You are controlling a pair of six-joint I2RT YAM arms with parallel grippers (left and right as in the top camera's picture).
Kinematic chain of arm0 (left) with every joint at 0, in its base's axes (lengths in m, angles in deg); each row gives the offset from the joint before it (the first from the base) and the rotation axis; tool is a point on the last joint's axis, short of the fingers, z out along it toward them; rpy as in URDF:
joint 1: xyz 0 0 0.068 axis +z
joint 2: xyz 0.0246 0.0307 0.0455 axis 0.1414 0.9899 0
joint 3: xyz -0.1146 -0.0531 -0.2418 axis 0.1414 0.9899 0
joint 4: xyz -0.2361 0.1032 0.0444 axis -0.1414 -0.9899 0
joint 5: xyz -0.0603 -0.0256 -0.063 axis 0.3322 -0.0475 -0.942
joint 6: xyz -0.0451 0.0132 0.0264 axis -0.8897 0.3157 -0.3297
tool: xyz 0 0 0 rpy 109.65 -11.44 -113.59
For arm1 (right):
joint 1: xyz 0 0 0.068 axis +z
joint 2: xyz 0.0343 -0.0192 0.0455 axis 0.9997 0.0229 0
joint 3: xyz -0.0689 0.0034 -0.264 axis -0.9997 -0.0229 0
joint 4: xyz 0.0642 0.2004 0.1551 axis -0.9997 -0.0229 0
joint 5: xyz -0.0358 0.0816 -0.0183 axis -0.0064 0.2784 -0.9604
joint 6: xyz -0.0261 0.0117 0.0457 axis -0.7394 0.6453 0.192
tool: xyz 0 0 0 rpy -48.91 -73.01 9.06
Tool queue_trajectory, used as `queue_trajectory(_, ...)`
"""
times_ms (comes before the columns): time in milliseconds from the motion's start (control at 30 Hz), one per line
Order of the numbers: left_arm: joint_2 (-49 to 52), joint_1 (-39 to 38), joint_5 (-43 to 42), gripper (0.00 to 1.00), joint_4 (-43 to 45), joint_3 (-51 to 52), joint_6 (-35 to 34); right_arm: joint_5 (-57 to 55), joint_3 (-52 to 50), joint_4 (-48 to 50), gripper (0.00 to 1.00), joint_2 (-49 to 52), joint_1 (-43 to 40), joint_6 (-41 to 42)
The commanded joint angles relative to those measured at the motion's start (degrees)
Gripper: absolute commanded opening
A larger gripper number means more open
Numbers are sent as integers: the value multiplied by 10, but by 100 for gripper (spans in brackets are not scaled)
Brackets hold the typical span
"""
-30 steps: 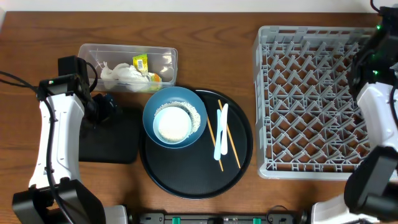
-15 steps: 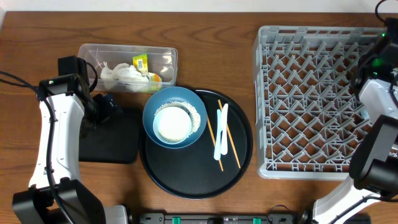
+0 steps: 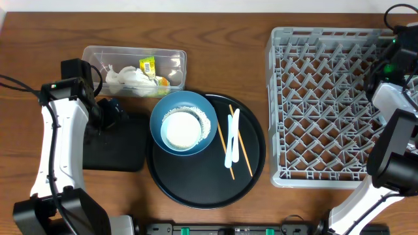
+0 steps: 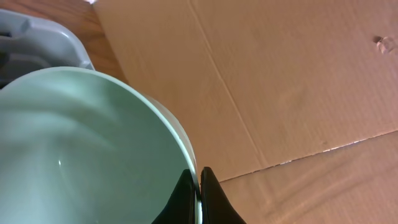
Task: Sort waste into correct bins and load items into the dishwasher rack
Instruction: 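Carry the mint bowl to the rack's far right corner, then lower the mint bowl into the rack and release it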
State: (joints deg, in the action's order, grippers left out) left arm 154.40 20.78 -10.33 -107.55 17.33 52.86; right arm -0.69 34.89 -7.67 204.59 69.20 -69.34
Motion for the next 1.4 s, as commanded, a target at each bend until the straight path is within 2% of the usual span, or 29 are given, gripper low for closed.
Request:
queue_trajectory(0, -7, 2, 9, 97, -1, 2, -5, 11, 8, 13, 1, 12, -3, -8)
queue_trajectory(367, -7, 2, 9, 97, 1, 2, -5, 39, 8, -28, 1, 12, 35, 0)
queue_trajectory(533, -7, 2, 9, 97, 1, 2, -5, 38, 8, -53, 3, 12, 62, 28)
queue_trajectory(567, -7, 2, 9, 97, 1, 2, -5, 38, 8, -59, 7, 12, 66, 30)
queue_trajectory(600, -7, 2, 9, 97, 1, 2, -5, 38, 8, -67, 14, 12, 70, 34)
queue_trajectory(667, -7, 2, 9, 97, 1, 2, -5, 38, 8, -83, 32, 12, 78, 43)
queue_trajectory(733, -7, 2, 9, 97, 1, 2, -5, 38, 8, -93, 56, 12, 86, 58)
queue_trajectory(800, -7, 2, 9, 97, 2, 2, -5, 35, 8, -103, 63, 12, 91, 79)
queue_trajectory(967, -7, 2, 9, 97, 2, 2, -5, 23, 8, -151, 67, 7, 106, 145)
queue_trajectory(1367, -7, 2, 9, 97, 3, 2, -5, 60, 8, -263, 67, -75, 120, 274)
